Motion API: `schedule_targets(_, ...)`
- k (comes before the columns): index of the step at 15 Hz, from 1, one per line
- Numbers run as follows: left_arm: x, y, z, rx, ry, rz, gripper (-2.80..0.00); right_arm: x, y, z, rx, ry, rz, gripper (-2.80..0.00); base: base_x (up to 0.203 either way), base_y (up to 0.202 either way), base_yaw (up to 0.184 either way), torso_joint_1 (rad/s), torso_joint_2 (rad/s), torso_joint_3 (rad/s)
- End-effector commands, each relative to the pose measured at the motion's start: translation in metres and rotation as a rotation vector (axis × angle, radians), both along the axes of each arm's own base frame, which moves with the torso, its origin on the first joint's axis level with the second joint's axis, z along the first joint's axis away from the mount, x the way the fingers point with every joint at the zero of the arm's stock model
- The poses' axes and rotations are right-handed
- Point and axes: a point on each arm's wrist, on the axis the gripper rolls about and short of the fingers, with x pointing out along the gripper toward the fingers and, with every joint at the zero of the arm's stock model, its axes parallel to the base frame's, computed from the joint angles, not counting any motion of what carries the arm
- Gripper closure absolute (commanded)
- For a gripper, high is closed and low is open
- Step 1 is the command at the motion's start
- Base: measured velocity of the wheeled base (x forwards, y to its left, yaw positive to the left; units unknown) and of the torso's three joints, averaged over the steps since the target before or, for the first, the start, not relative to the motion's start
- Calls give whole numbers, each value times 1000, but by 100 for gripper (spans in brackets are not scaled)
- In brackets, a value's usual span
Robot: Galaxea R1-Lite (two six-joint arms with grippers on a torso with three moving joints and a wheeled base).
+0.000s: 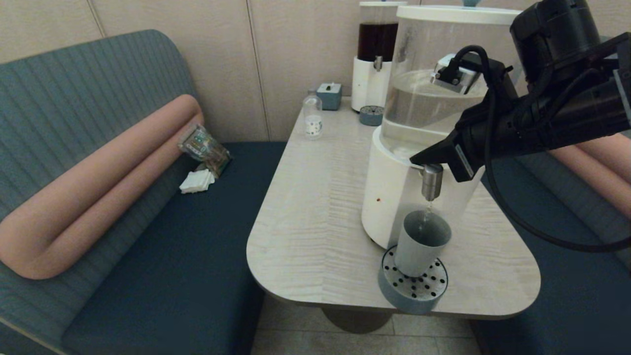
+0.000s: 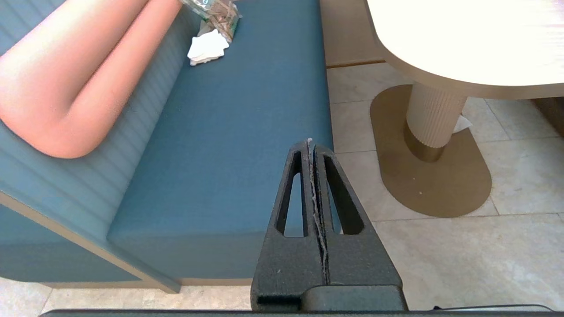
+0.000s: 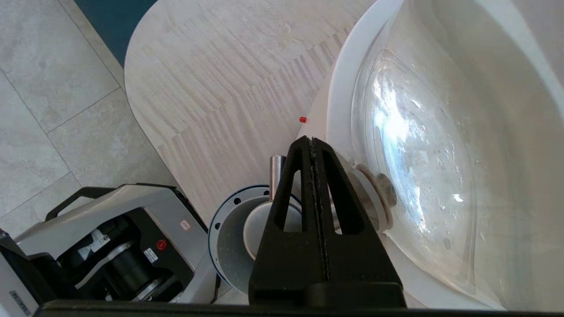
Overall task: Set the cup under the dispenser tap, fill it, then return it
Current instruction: Turn on the faucet
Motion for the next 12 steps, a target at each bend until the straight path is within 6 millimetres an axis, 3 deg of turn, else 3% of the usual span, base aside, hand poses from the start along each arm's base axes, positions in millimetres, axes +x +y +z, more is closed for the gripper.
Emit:
schedule_targets(1, 0, 0, 0, 1, 2, 0, 0, 1, 0, -1, -4, 4, -2, 0, 0, 0, 0, 0, 0, 0)
schedule_targets(8, 0, 0, 0, 1, 2, 0, 0, 3, -2, 16, 81, -89, -48, 0, 0, 0, 0, 0, 0, 0)
schedule_targets(12, 0, 0, 0, 1, 2, 0, 0, -8, -8, 33, 138, -134, -73, 0, 0, 0, 0, 0, 0, 0)
